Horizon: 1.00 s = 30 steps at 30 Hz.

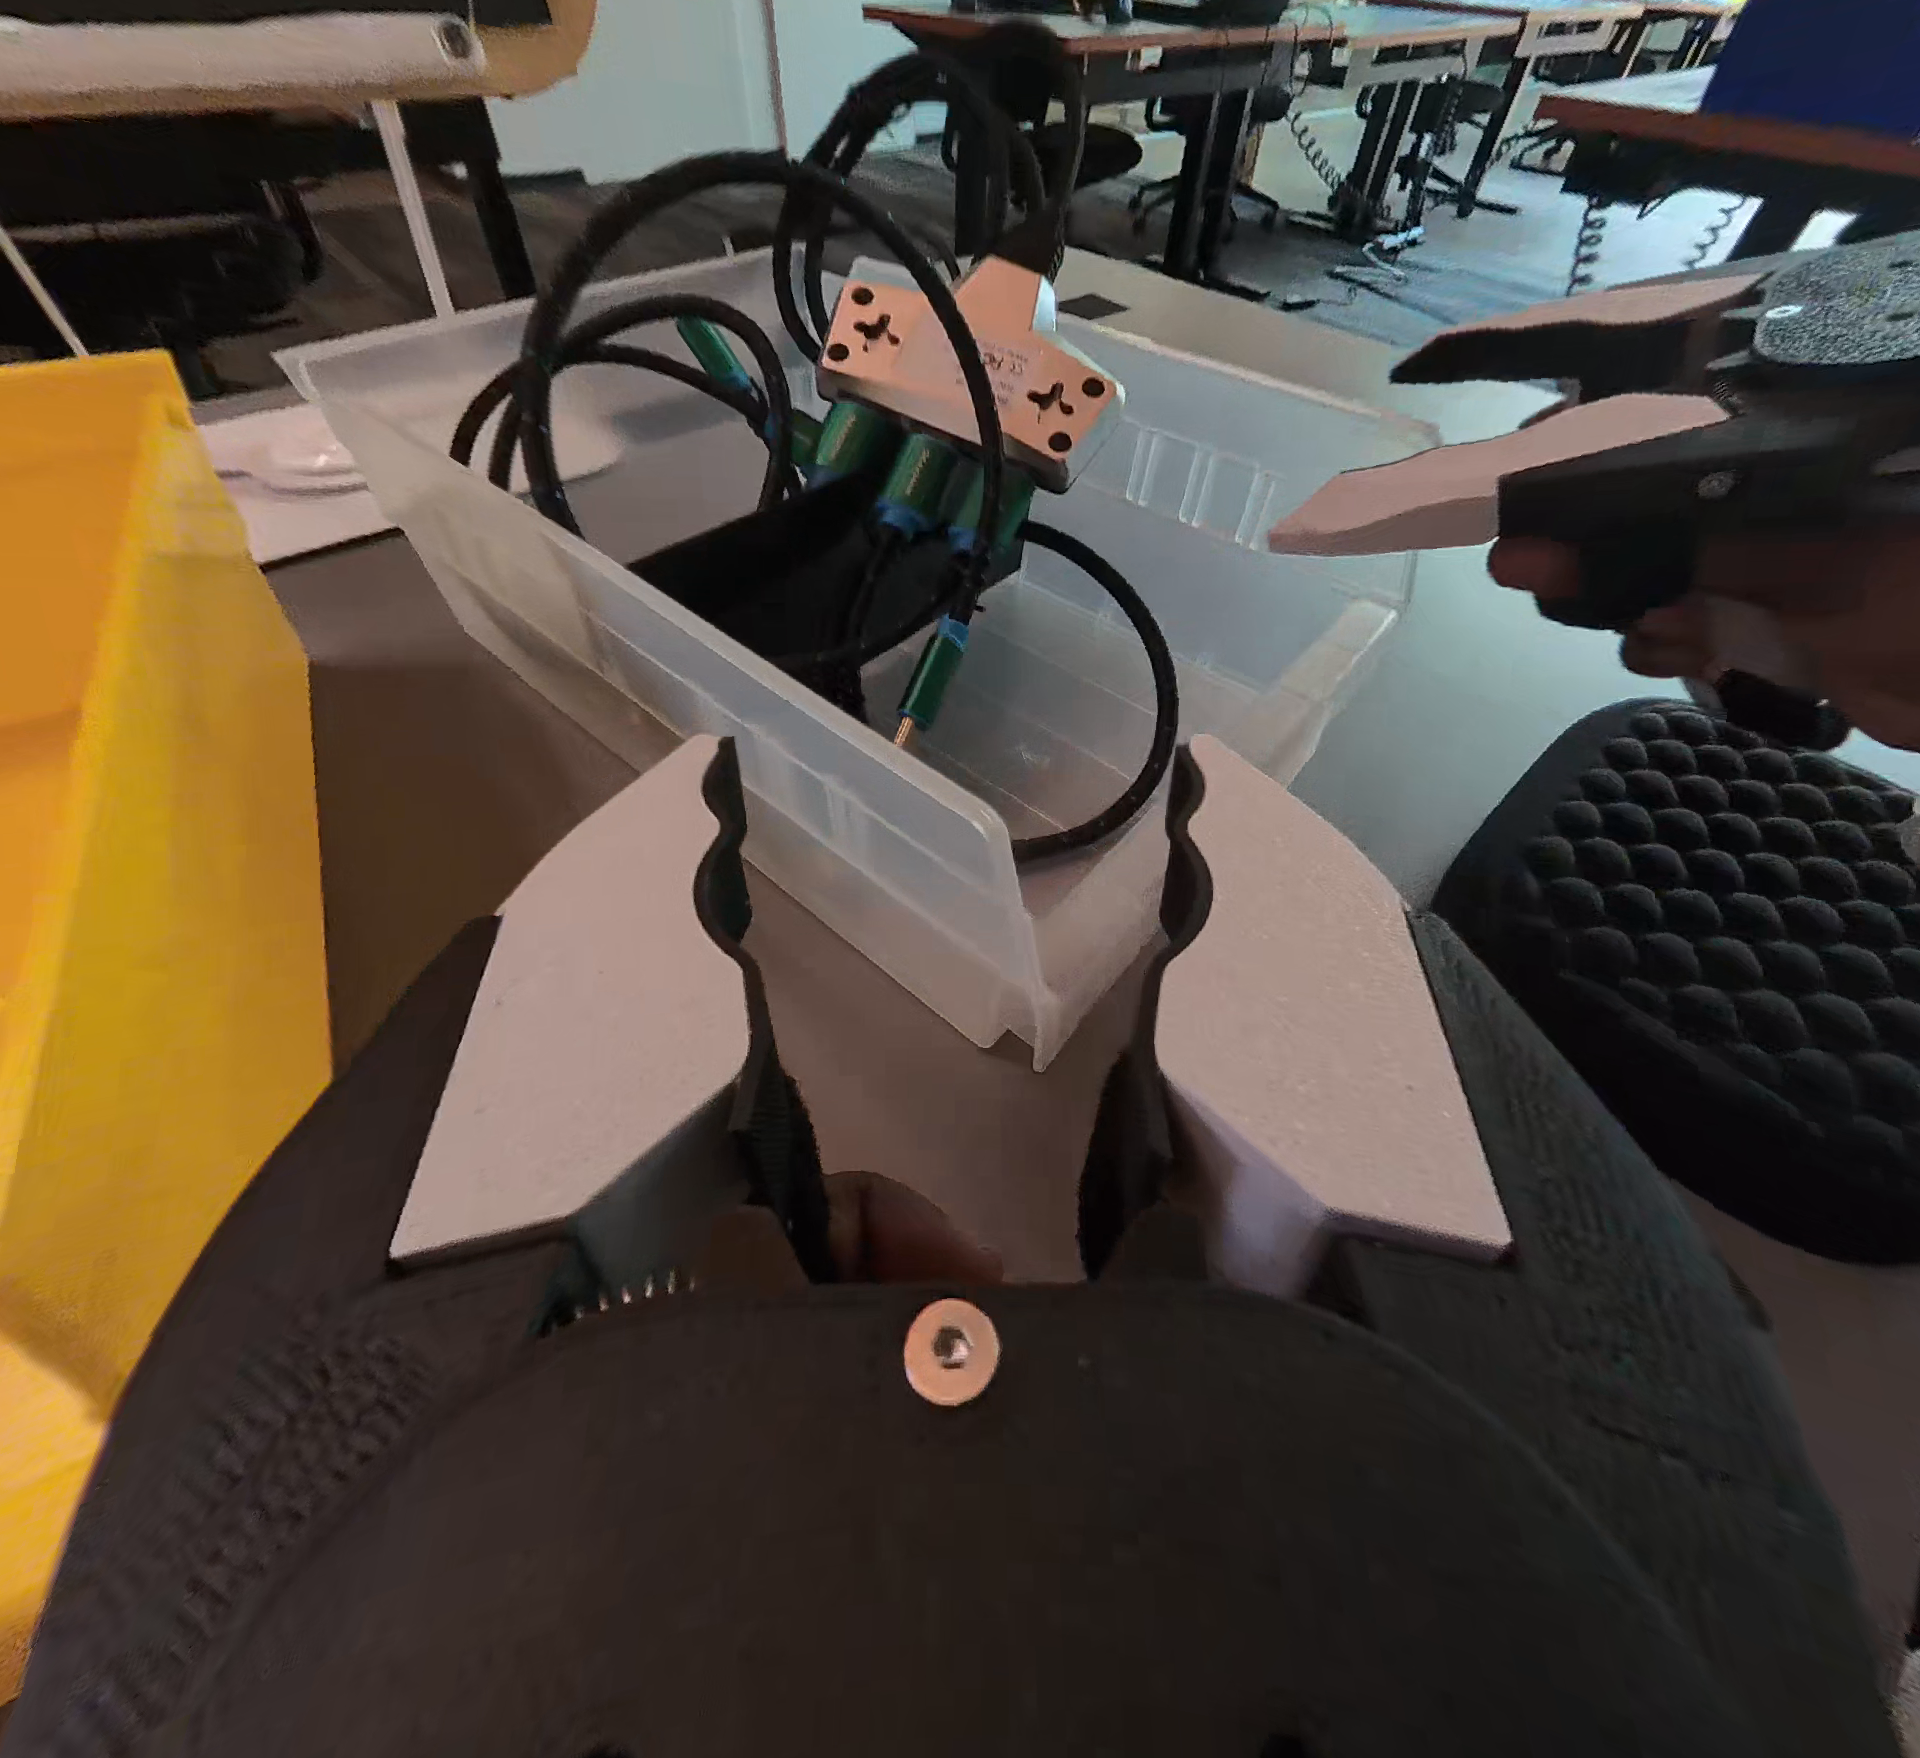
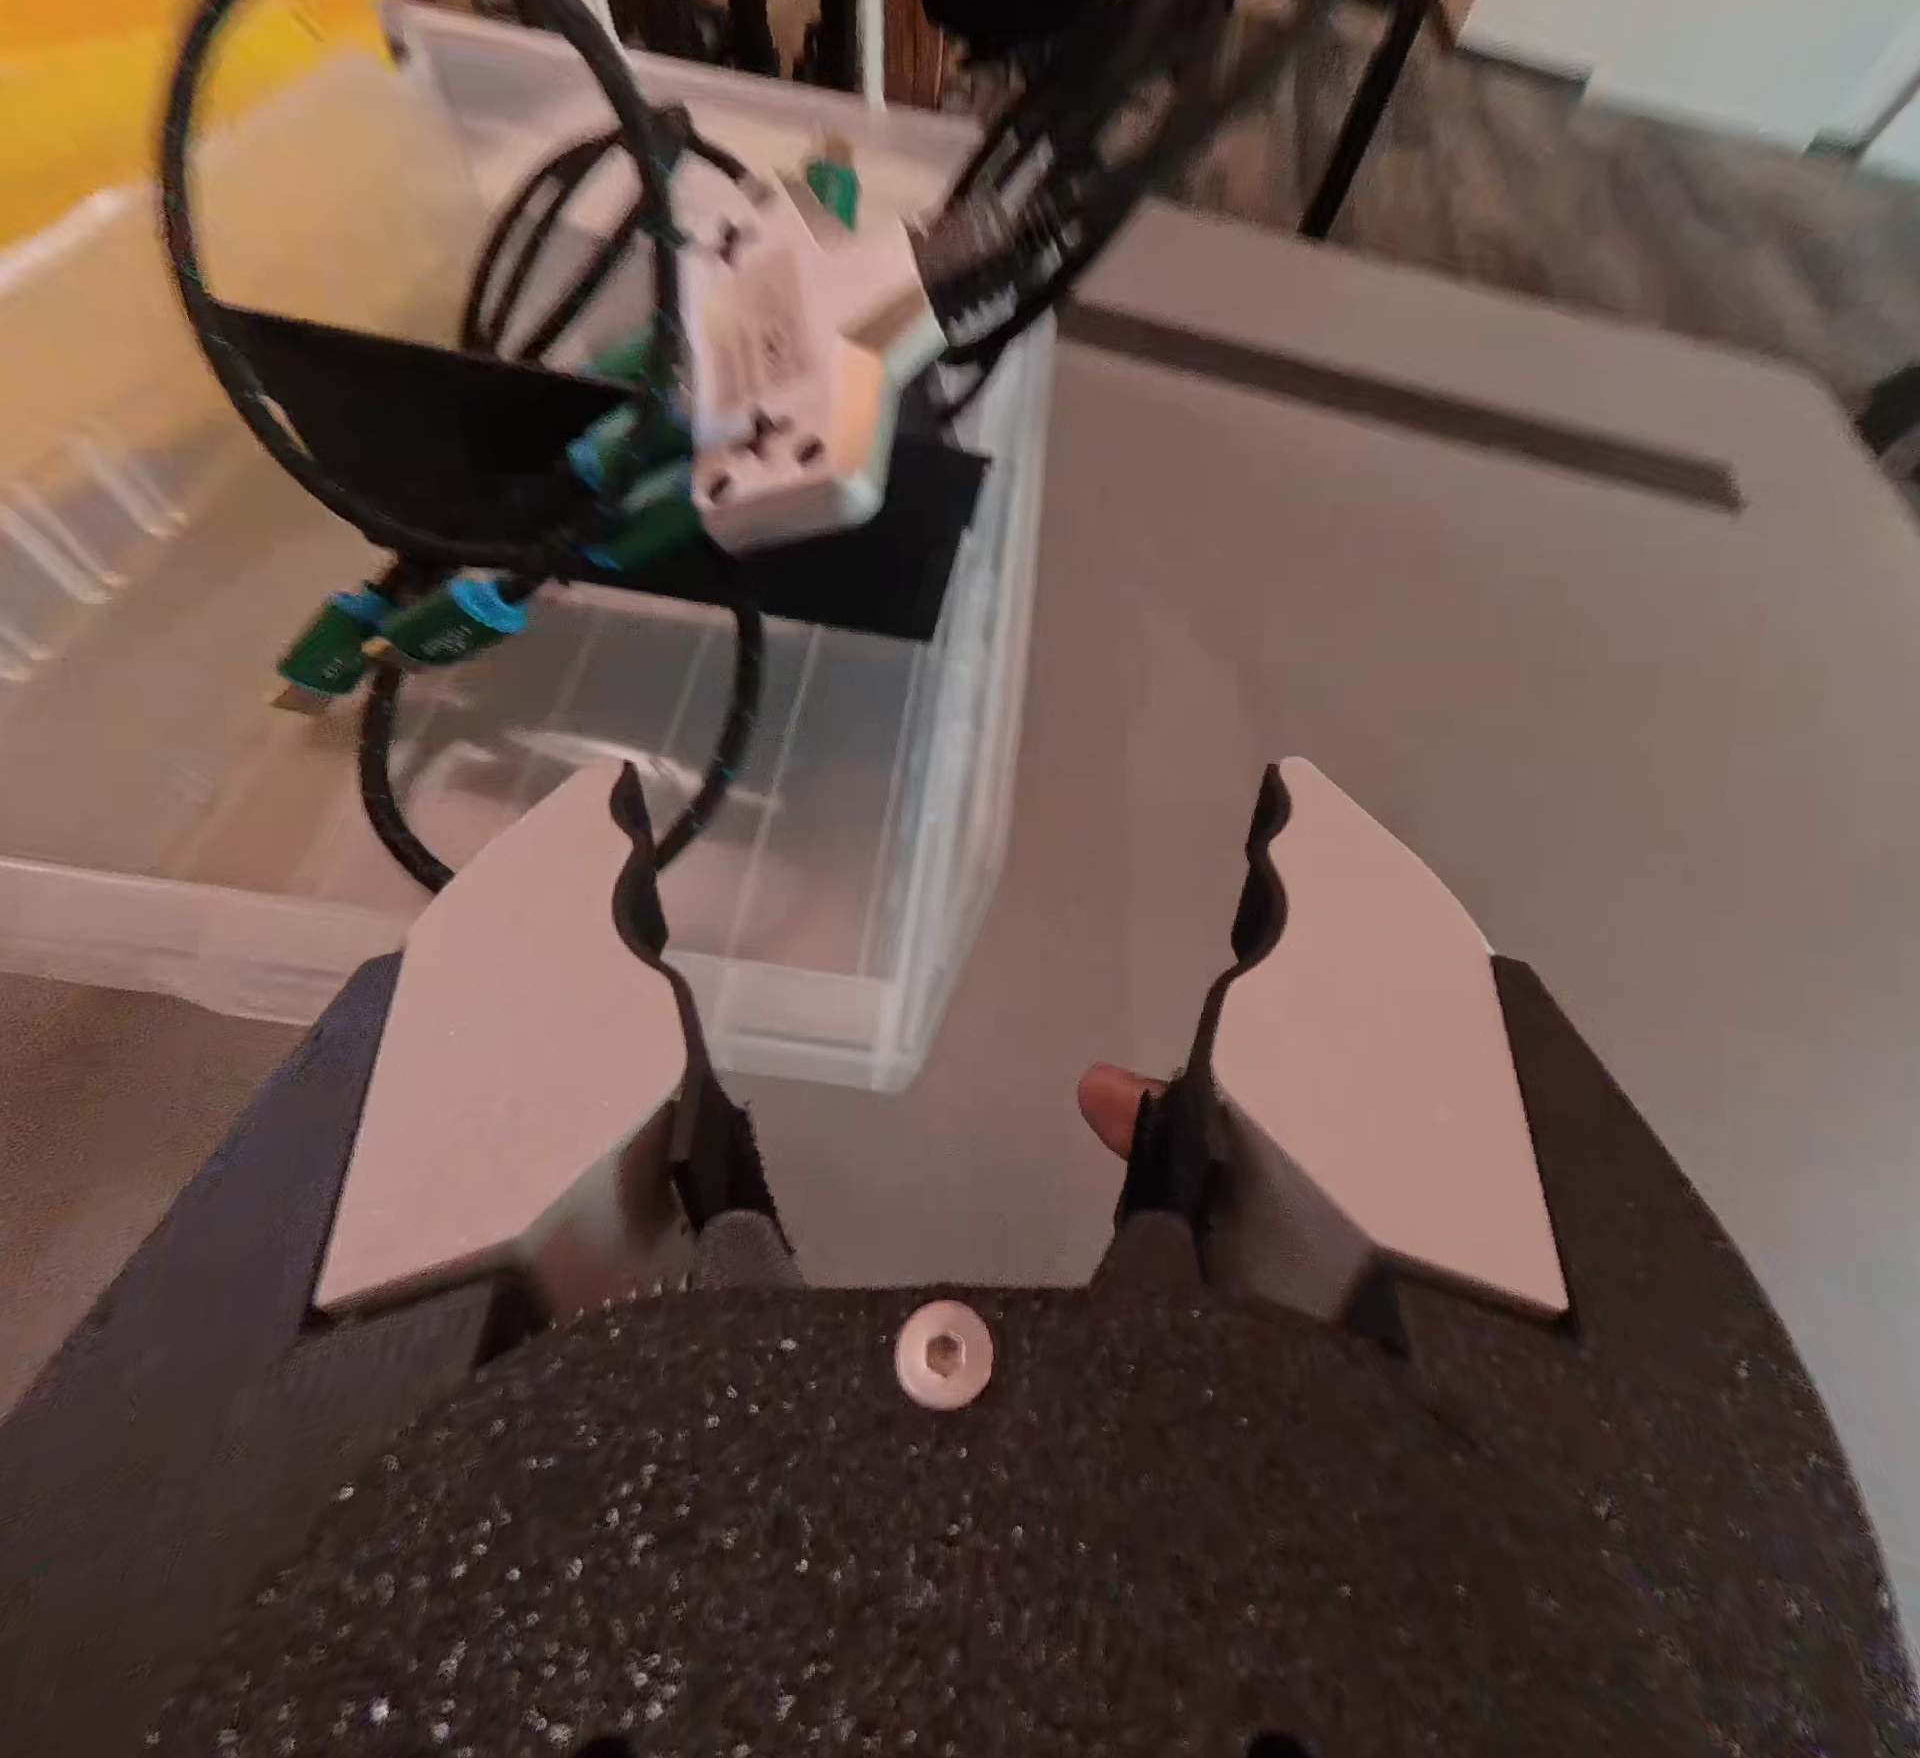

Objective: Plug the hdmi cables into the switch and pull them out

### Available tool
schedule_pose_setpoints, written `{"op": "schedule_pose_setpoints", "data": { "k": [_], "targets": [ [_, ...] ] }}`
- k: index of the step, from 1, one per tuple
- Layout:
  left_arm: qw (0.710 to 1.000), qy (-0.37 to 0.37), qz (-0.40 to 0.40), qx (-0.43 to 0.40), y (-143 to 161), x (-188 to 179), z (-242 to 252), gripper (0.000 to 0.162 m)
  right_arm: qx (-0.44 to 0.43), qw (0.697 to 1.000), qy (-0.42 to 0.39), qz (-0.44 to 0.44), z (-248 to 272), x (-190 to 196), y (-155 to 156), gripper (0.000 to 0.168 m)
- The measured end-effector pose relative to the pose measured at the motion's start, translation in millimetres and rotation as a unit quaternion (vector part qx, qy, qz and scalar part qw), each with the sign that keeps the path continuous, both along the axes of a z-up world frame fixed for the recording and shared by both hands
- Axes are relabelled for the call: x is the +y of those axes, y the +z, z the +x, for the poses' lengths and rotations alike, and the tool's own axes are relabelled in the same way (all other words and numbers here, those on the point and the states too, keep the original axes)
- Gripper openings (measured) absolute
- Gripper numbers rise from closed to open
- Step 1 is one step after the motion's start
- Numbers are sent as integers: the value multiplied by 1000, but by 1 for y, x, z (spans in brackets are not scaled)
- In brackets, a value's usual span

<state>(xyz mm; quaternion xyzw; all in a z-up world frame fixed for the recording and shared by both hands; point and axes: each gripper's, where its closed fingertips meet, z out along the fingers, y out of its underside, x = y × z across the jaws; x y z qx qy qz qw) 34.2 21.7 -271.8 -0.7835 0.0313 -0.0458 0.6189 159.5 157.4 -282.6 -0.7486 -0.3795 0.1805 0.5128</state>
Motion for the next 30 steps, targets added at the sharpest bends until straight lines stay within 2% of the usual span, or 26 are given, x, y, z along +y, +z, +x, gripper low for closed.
{"op": "schedule_pose_setpoints", "data": {
  "k": [4,7,8,9,11,12,13,14,16,18,23,30],
  "targets": [
    [999,27,-37,-5,-16,12,-6,78,-9,999,18,-42,-4,7,-22,87],
    [995,54,-72,-34,-26,17,-14,76,-41,996,62,-43,-22,-3,-33,60],
    [994,57,-85,-44,-31,18,-15,75,-54,997,51,-25,-22,-1,-34,64],
    [993,57,-95,-51,-35,19,-15,69,-70,996,51,-9,-23,-2,-35,64],
    [992,58,-104,-45,-41,21,-16,46,-92,994,54,11,-22,-2,-36,60],
    [992,64,-100,-30,-41,22,-18,44,-103,993,52,15,-20,0,-37,52],
    [993,71,-98,-9,-40,22,-21,39,-113,992,51,16,-18,2,-39,36],
    [992,83,-97,19,-39,21,-25,34,-112,992,53,19,-17,3,-38,12],
    [988,99,-95,76,-37,21,-31,28,-104,993,59,18,-19,2,-37,9],
    [984,112,-87,108,-34,20,-34,24,-129,987,60,70,-19,0,-32,10],
    [983,121,-22,133,-3,17,-41,19,-109,985,50,127,-19,-13,-16,11],
    [977,132,69,151,65,-2,-46,17,-55,980,34,190,-23,-36,51,11]
  ]
}}
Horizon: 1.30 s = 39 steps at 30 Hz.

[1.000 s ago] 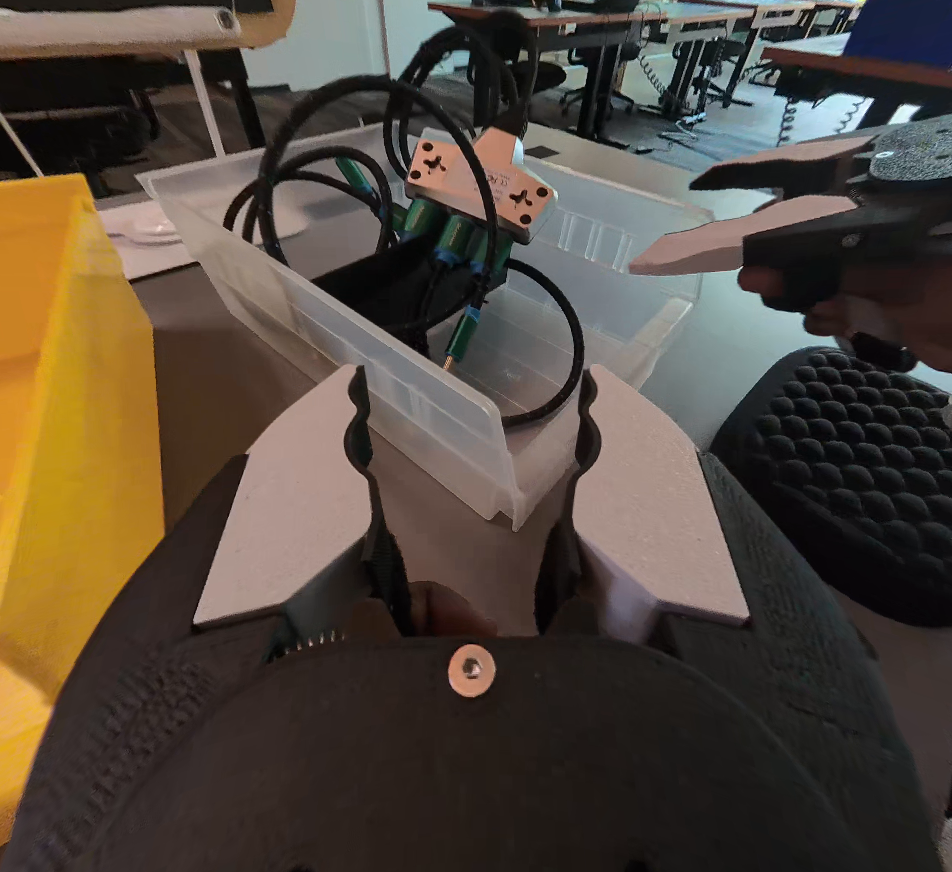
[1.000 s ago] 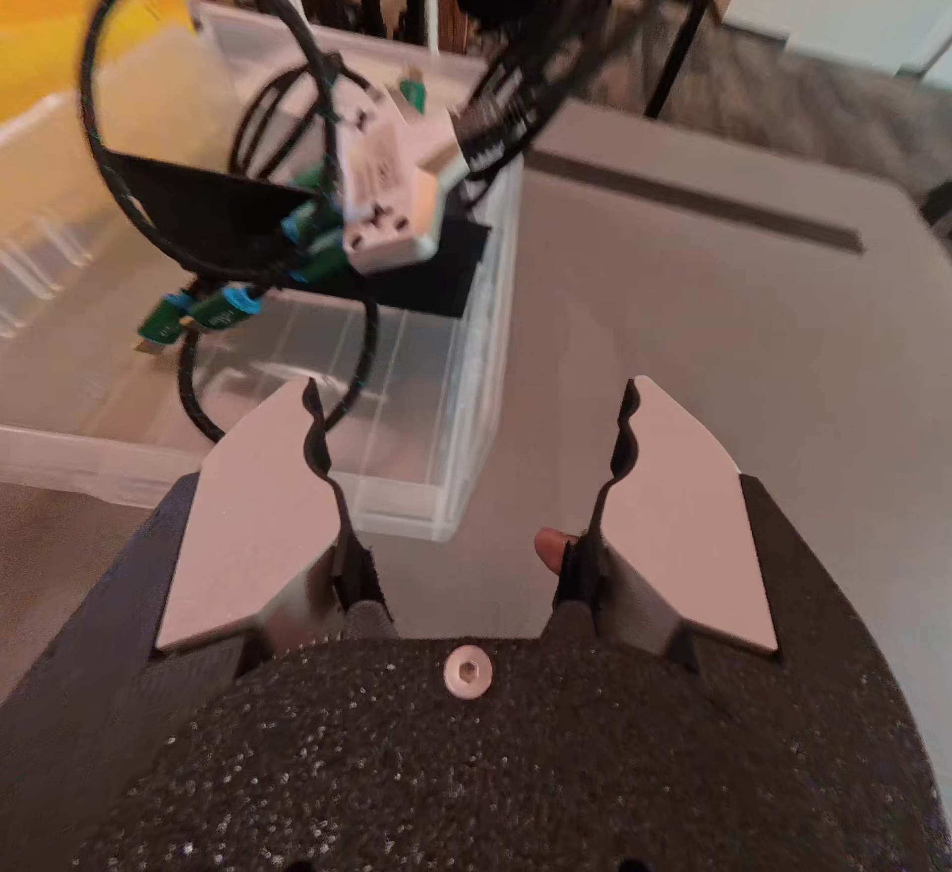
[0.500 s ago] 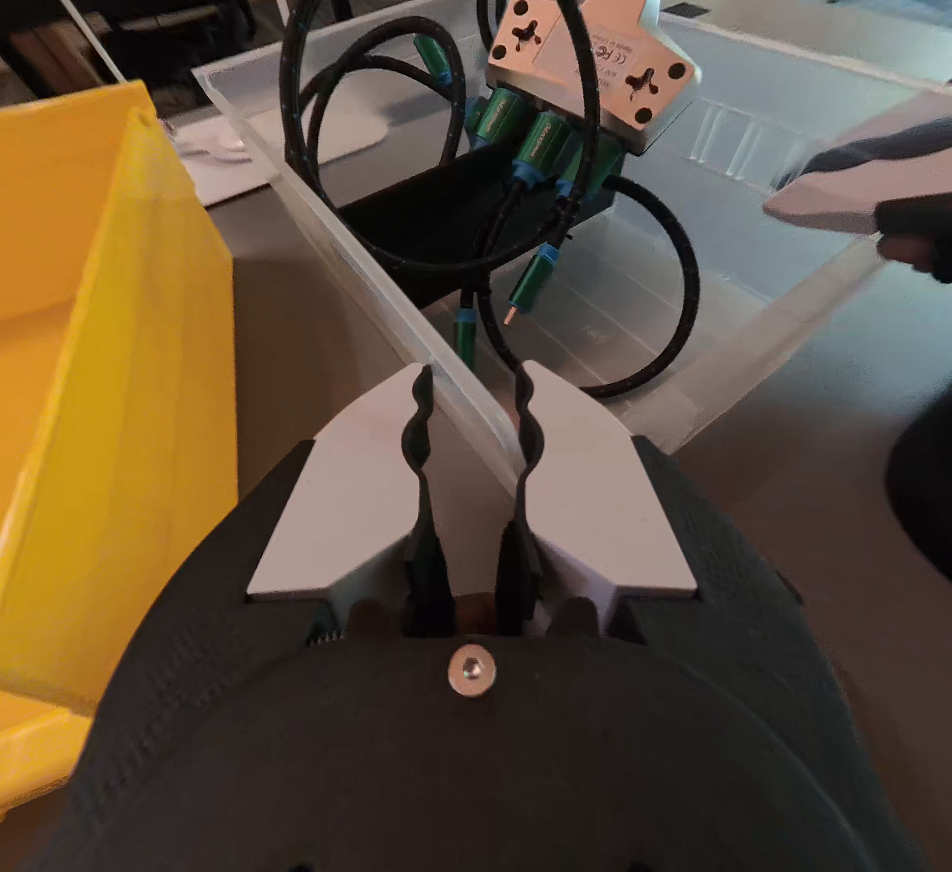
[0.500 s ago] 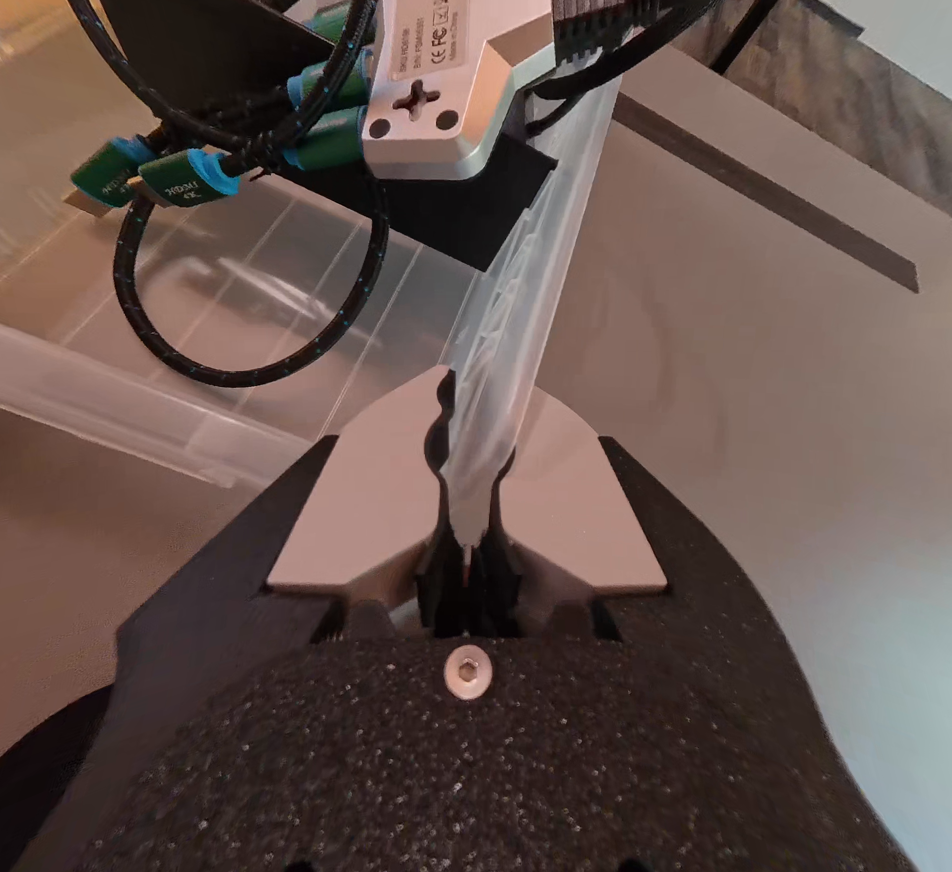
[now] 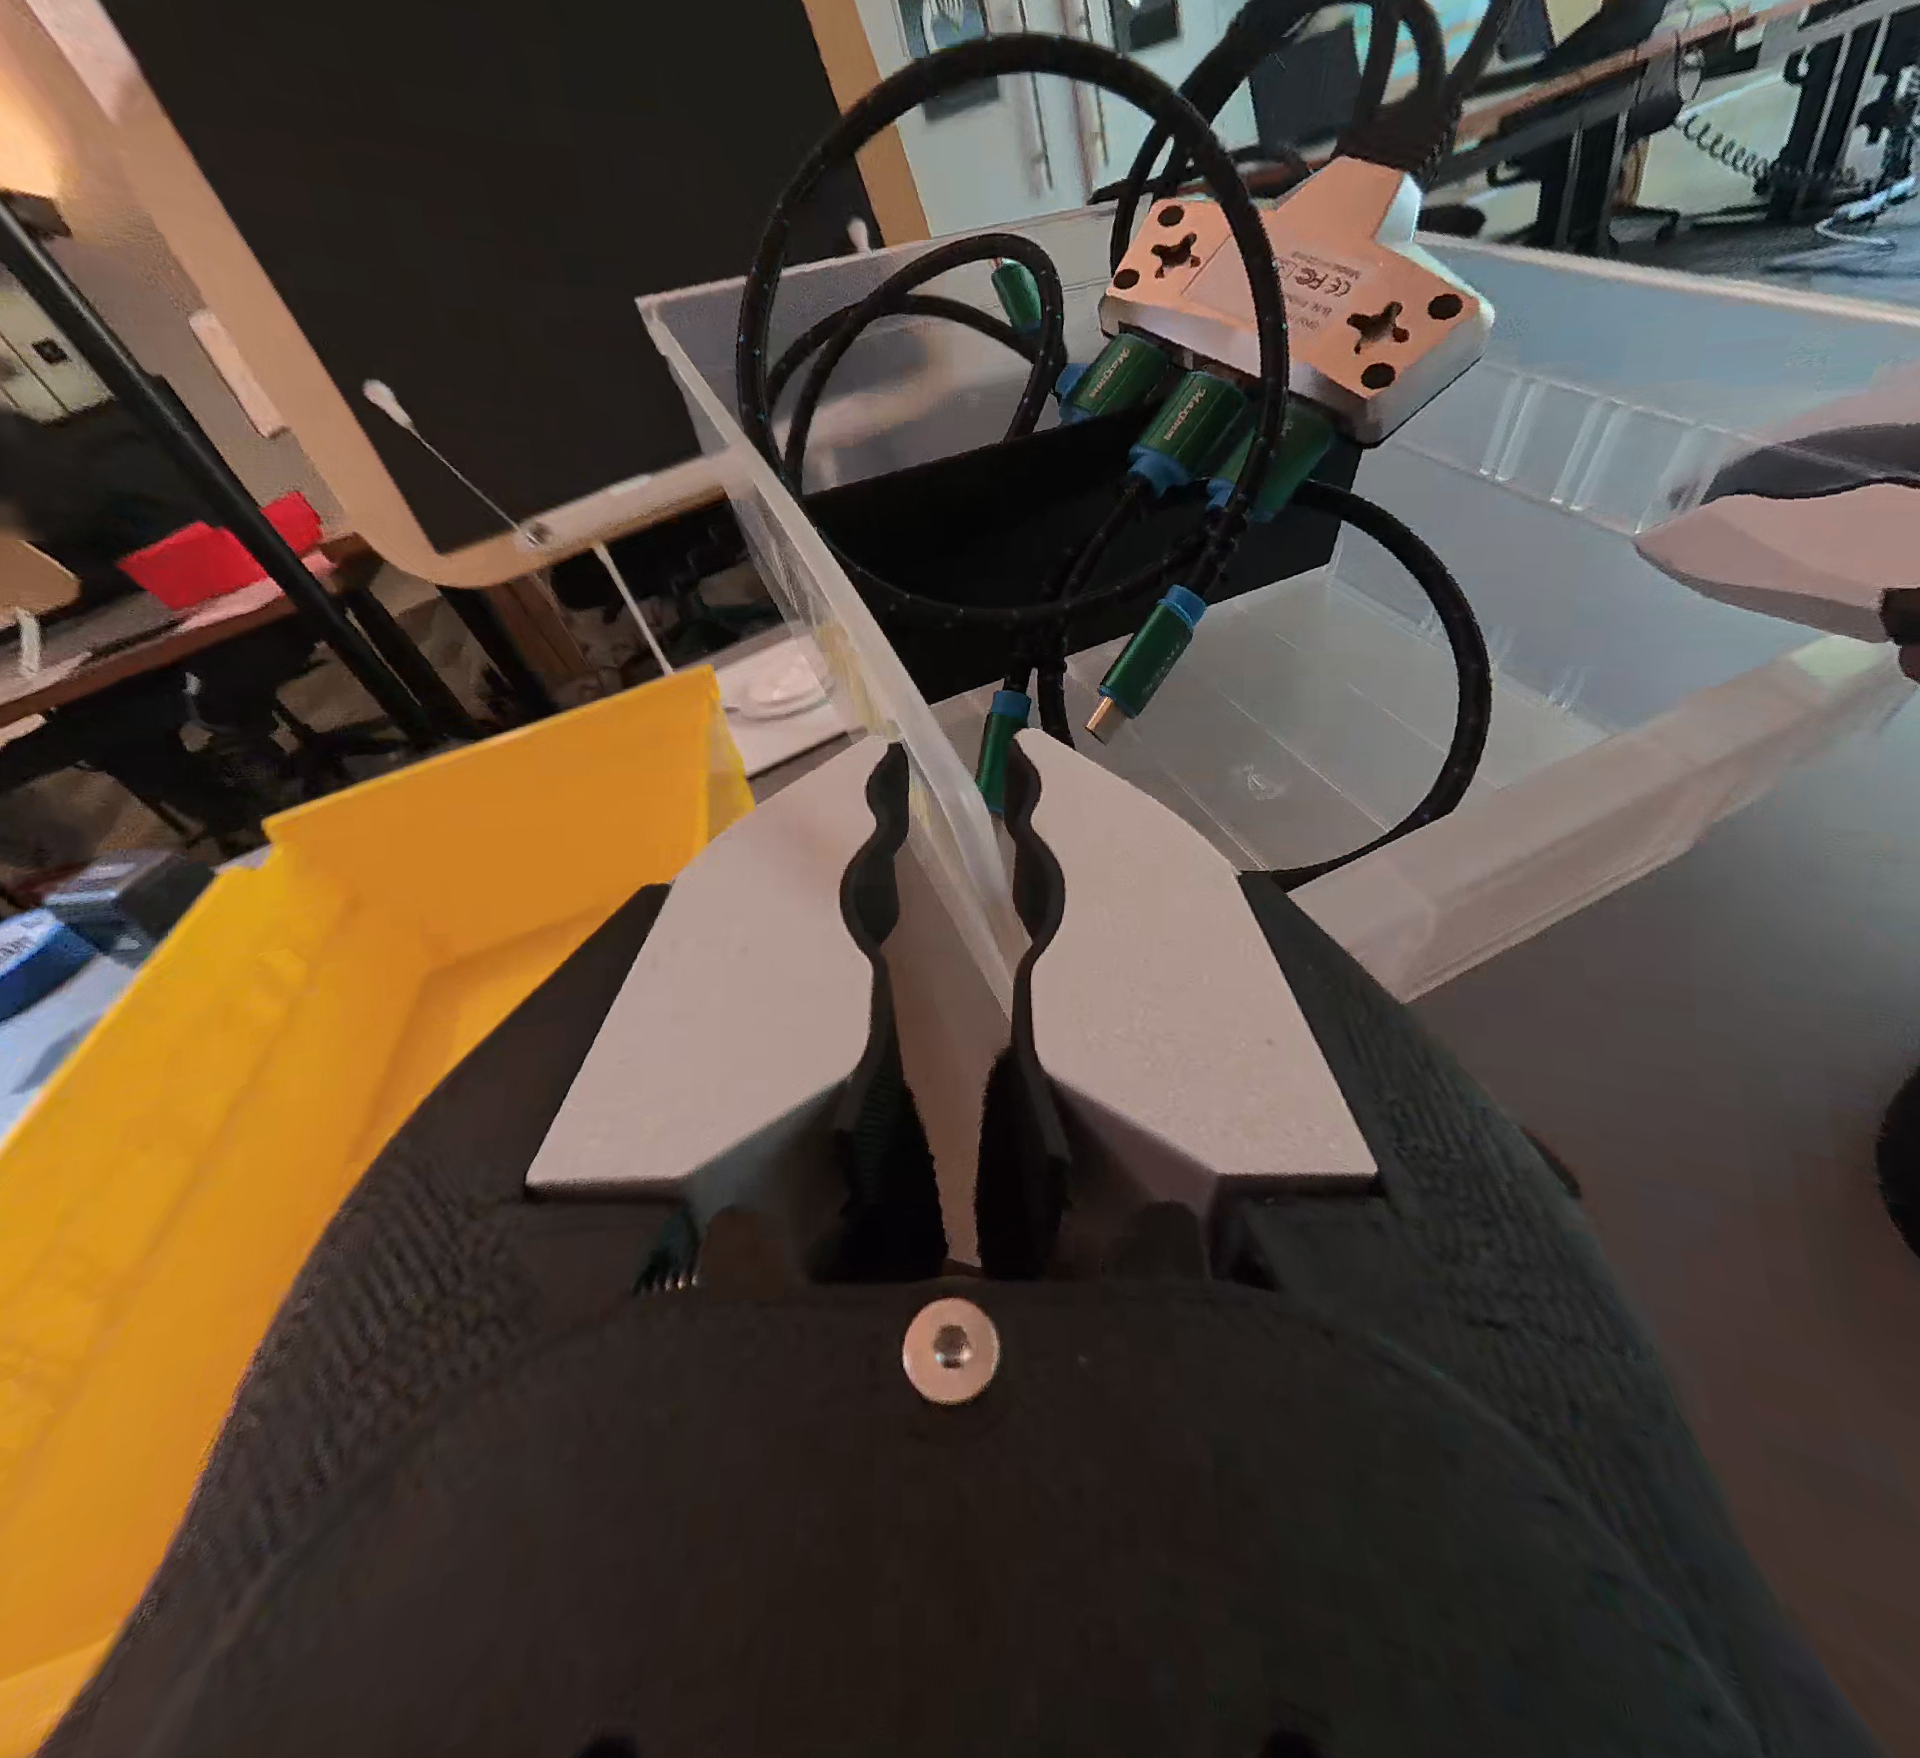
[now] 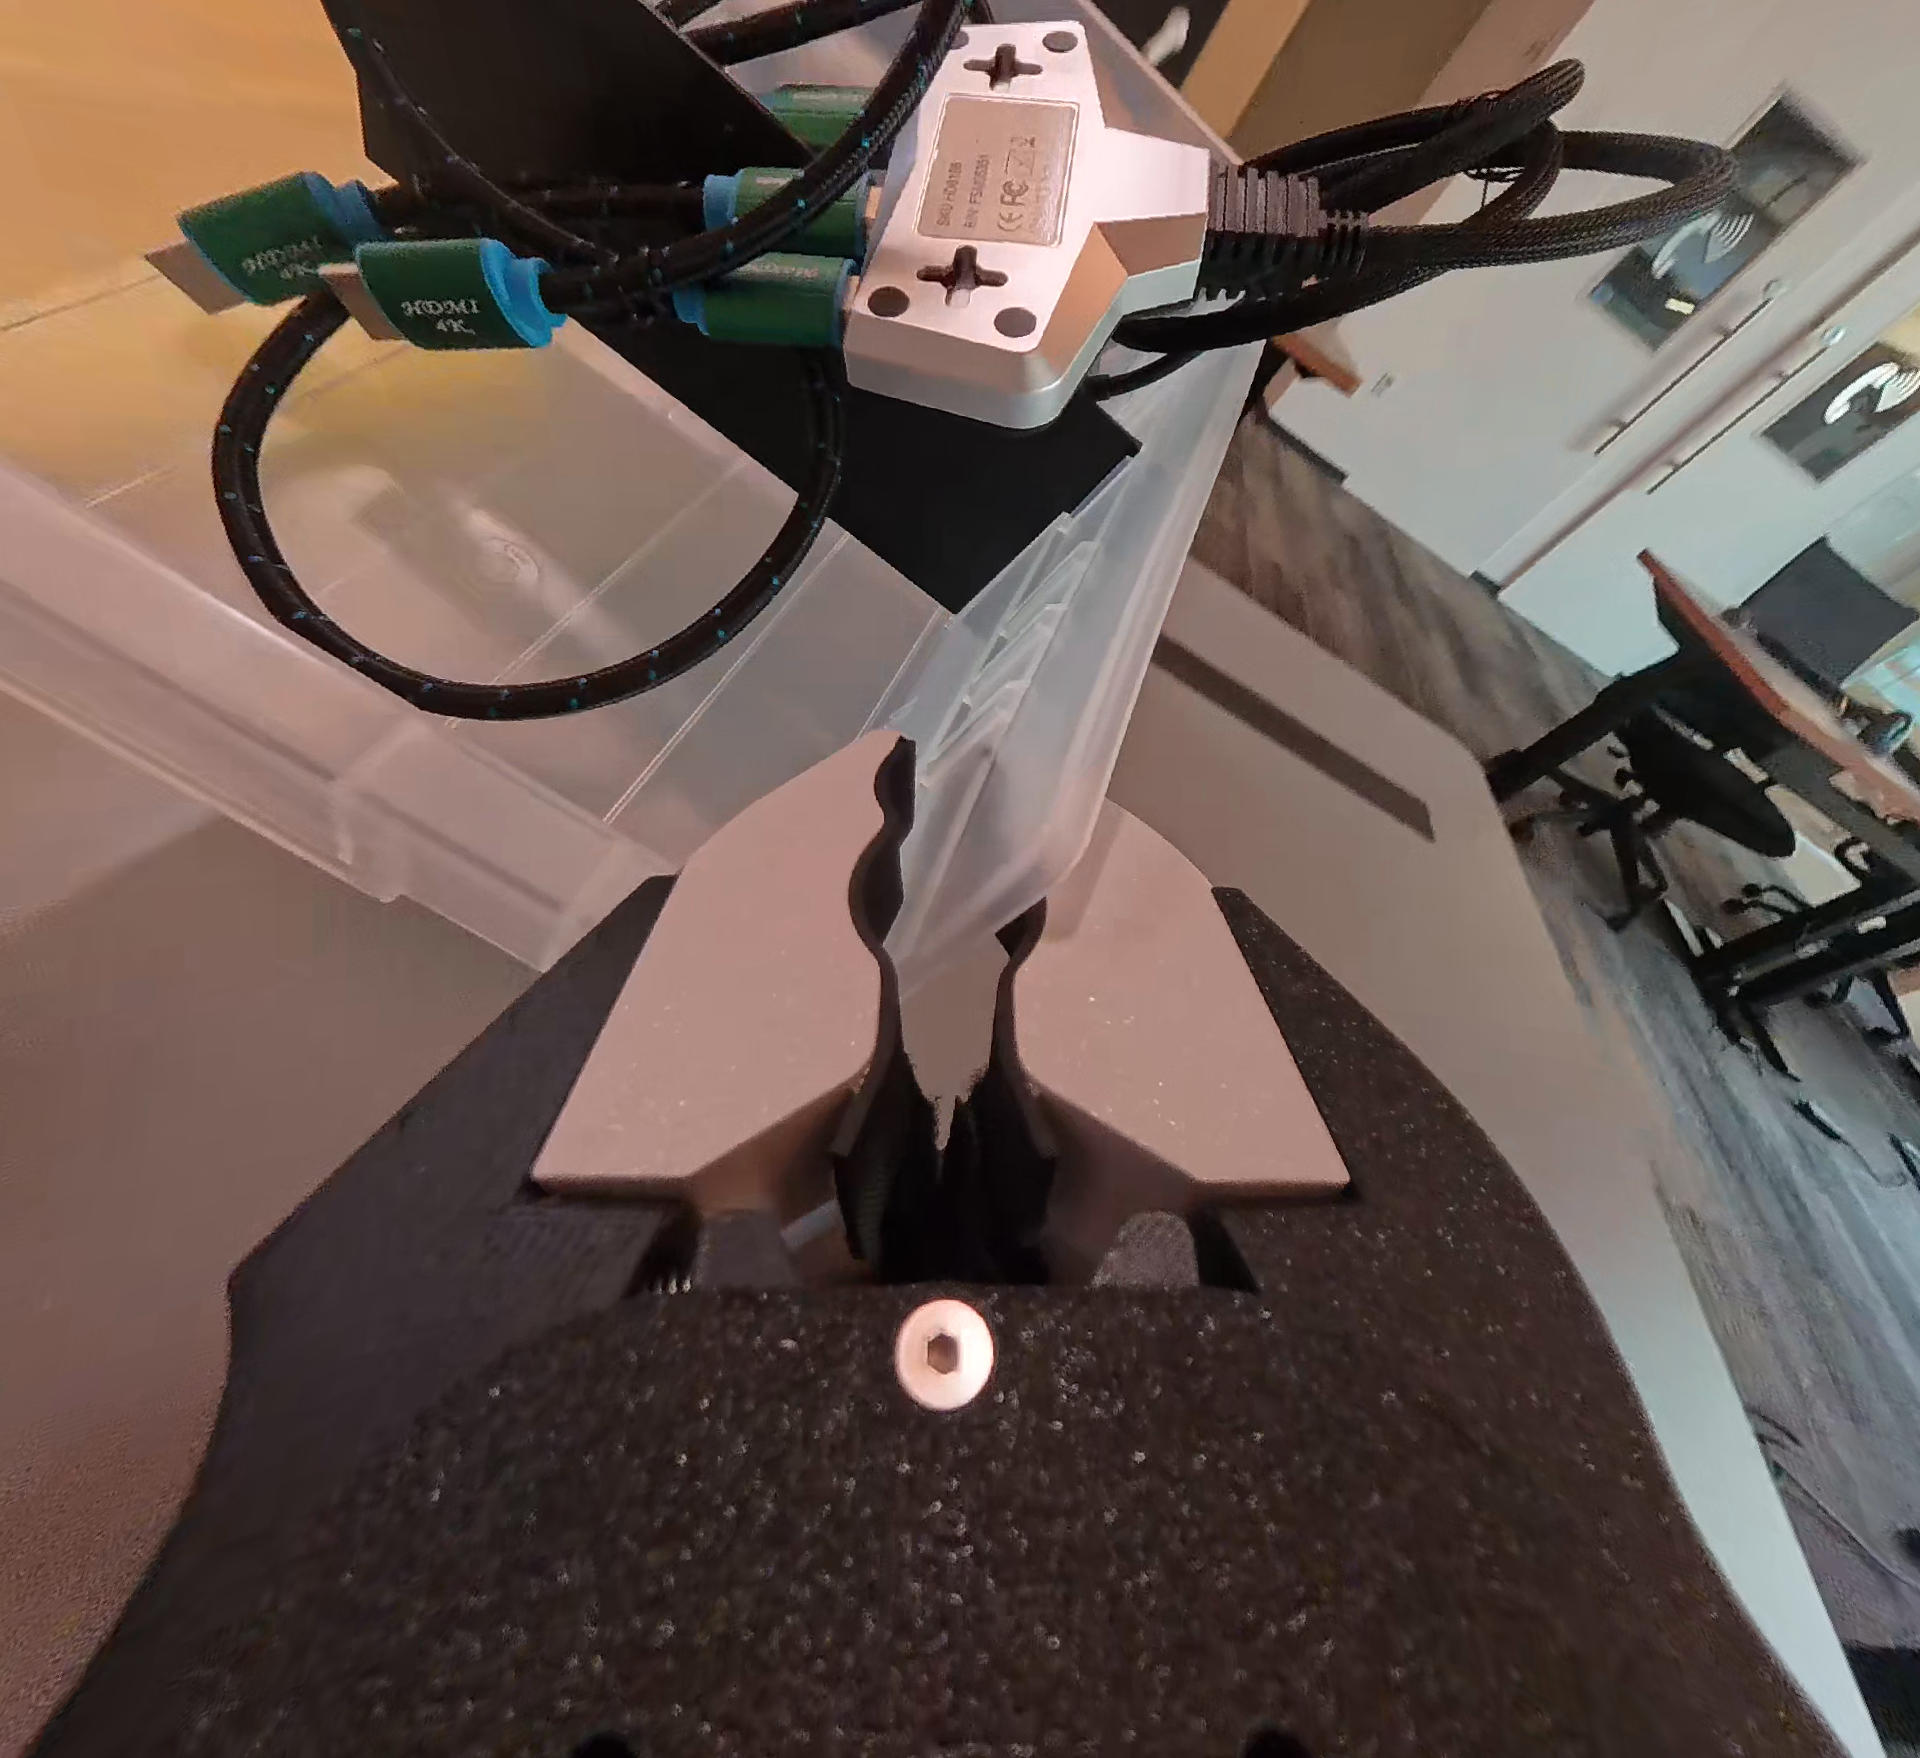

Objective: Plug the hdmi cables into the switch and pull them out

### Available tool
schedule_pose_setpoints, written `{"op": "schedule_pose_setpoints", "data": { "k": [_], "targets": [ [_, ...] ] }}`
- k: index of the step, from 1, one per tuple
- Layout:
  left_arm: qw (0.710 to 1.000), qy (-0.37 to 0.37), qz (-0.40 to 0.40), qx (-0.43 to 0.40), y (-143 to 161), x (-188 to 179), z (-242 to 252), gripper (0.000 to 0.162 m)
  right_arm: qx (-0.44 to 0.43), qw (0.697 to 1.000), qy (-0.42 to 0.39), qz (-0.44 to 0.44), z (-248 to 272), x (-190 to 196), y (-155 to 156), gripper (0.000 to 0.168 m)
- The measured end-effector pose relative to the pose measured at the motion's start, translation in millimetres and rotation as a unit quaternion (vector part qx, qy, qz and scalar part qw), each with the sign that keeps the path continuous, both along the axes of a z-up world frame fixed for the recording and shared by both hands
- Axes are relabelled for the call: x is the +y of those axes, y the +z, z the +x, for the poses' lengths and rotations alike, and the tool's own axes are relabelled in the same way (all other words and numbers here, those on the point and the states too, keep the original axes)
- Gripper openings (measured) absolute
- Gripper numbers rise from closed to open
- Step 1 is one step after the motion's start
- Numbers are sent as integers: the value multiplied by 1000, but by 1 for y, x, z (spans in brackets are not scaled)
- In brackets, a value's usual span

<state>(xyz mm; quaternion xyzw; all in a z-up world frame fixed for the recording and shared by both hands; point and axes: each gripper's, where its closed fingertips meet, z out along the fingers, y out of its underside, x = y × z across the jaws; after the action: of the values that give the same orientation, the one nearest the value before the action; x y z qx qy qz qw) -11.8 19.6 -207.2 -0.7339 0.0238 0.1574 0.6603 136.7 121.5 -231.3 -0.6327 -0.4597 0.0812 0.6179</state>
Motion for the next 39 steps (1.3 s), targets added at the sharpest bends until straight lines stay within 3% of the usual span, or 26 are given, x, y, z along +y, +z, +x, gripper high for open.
{"op": "schedule_pose_setpoints", "data": {
  "k": [8,13,18,24,28,33,39],
  "targets": [
    [995,81,51,38,69,-75,-46,17,41,995,82,47,-68,-53,70,12],
    [982,167,66,49,91,-150,-88,16,60,982,171,51,-135,-108,90,12],
    [962,259,66,55,95,-234,-128,17,68,960,267,50,-207,-174,94,12],
    [929,362,47,60,79,-330,-167,17,72,925,371,33,-284,-258,74,13],
    [909,412,30,51,56,-375,-184,17,62,909,413,23,-318,-298,49,12],
    [902,430,9,30,29,-402,-203,17,45,899,435,-7,-338,-325,13,12],
    [905,425,-15,-19,-21,-401,-221,15,-11,904,426,-27,-343,-324,-35,13]
  ]
}}
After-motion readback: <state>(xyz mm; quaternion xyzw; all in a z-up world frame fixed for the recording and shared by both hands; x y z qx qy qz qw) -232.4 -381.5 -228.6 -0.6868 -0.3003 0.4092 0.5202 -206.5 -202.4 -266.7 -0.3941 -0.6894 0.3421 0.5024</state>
